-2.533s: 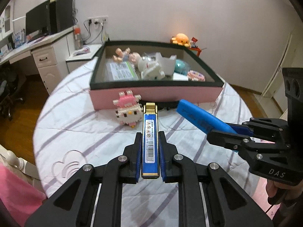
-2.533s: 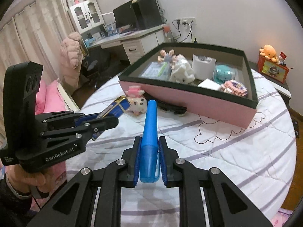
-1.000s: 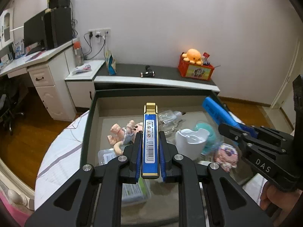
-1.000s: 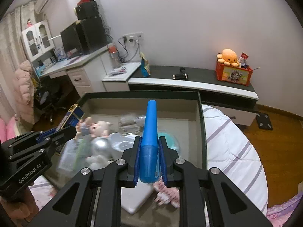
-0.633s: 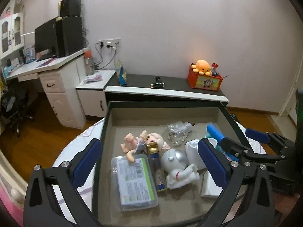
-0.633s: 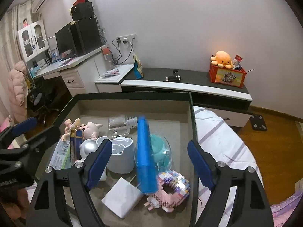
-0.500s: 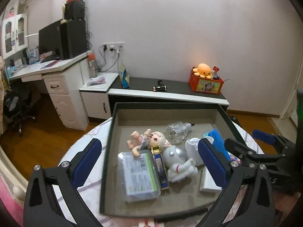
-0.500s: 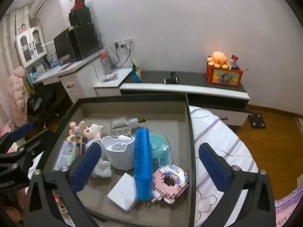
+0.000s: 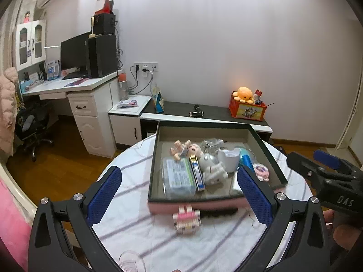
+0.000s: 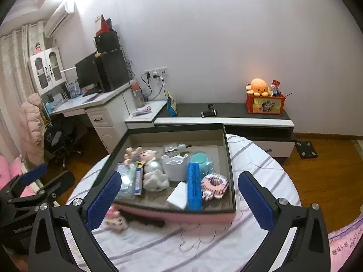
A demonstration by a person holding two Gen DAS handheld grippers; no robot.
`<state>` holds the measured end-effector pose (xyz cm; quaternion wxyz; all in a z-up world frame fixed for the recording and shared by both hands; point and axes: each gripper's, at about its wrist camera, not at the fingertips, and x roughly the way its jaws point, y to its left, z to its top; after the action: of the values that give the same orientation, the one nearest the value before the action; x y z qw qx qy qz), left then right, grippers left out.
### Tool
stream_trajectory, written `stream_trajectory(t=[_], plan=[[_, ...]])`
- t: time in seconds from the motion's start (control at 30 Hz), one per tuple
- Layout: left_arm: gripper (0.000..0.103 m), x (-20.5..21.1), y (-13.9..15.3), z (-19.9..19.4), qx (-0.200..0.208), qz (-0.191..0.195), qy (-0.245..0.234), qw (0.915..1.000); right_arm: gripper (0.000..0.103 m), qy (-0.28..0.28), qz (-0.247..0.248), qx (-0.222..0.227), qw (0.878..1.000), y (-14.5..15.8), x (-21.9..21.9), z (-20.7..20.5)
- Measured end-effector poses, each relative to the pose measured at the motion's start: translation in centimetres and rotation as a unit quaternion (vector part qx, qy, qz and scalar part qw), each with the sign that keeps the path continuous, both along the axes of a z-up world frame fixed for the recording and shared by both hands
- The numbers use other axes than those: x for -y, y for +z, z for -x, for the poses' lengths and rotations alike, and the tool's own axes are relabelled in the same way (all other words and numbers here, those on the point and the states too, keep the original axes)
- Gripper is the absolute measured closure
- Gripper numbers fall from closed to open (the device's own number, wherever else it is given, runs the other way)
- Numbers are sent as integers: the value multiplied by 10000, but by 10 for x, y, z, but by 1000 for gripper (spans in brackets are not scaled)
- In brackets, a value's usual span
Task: Organize rigid objects
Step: 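Withdraw both tools from the tray back over the table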
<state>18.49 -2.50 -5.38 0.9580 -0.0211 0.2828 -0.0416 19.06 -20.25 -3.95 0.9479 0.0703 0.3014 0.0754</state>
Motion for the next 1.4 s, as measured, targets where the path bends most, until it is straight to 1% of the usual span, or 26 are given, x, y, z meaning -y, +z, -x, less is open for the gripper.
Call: stream_trajectory(t=[0.13, 0.33, 0.53, 0.73, 0.87, 1.07, 1.4], plan=[[0, -5, 5, 27, 48, 7, 4, 10000, 0, -17, -35, 119, 9999, 7, -4, 28], [0, -11, 5, 63, 50, 31, 47, 10000, 0, -57, -151, 174, 9997, 9, -4, 67], [0, -10, 2, 96, 33, 14, 96, 9999, 0, -151, -277, 175, 9993, 3, -3, 104], [0, -12, -3, 120, -18, -19, 155, 9999, 0, -179, -352, 222, 9990, -2, -6, 135], [0, -13, -7, 132, -30, -74, 169, 9998, 0, -123, -271, 223, 9993, -4, -13, 146], [0, -14, -7, 140, -44, -89, 180, 9998, 0, -18, -231, 239, 9994, -3, -21, 152], [0, -20, -13, 134, -124, -27, 205, 9997, 0, 65, -155, 146, 9998, -9, -29, 147]])
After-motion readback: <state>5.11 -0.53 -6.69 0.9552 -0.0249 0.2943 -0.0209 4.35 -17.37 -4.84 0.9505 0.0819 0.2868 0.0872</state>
